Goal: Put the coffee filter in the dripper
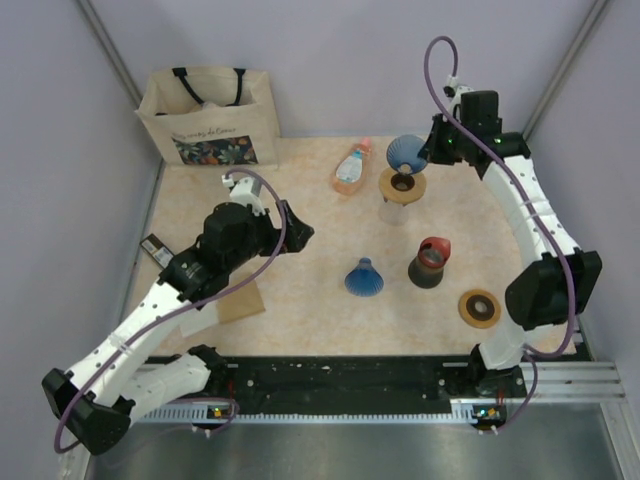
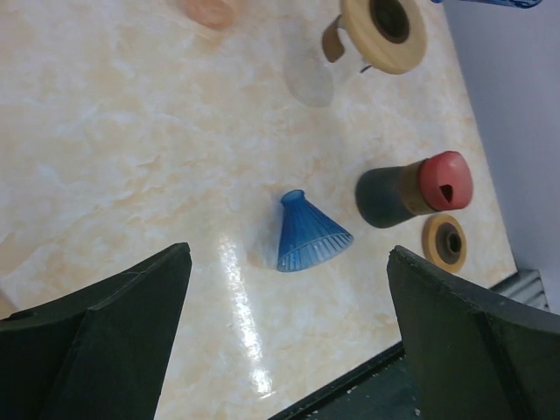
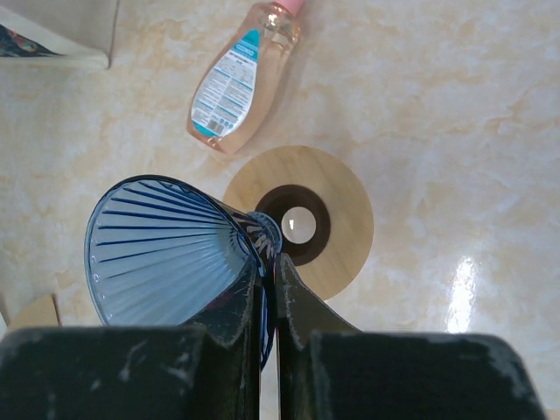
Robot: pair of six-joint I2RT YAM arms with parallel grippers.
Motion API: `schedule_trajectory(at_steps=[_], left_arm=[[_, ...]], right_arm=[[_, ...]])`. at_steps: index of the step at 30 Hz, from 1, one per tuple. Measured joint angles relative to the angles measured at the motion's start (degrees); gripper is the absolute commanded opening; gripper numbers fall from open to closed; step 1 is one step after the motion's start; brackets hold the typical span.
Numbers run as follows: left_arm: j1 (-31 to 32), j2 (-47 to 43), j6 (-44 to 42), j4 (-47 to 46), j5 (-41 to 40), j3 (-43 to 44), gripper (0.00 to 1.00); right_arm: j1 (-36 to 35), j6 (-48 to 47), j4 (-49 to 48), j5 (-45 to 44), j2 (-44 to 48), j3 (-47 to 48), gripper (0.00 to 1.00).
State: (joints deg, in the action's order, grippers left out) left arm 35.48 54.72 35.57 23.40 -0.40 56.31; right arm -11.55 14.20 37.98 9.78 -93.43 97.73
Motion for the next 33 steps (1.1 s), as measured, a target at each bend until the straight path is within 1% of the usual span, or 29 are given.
schedule_trajectory(at_steps=[5, 9, 17, 24, 27, 33], left_arm=[[-0.2, -0.63, -0.2, 0.2, -5.22, -2.58, 0.99], [-0.2, -0.57, -0.22, 0.11, -6.75, -2.89, 0.99], [-0.24, 1.64, -0.2, -0.5, -6.62, -2.89, 0.99], [-0.31, 4.46, -0.24, -2.32, -4.59, -2.62, 0.99], [-0.33, 8.0, -0.81, -2.43, -2.95, 0.15, 0.99], [-0.37, 18.69, -1.99, -4.39, 0.96, 11.74, 0.99]], right_arm=[[0.87, 0.0, 3.78, 2.36, -6.54, 3.28, 0.0], [0.92, -0.02, 5.64, 3.23, -8.83, 3.32, 0.0], [1.27, -0.04, 6.23, 3.67, -10.47, 5.31, 0.0], [1.51, 0.07, 6.23, 3.87, -10.97, 5.57, 0.0], [2.08, 0.57, 6.21, 3.89, -10.97, 5.57, 0.0], [3.5, 1.49, 6.14, 3.98, -11.76, 5.44, 0.0]])
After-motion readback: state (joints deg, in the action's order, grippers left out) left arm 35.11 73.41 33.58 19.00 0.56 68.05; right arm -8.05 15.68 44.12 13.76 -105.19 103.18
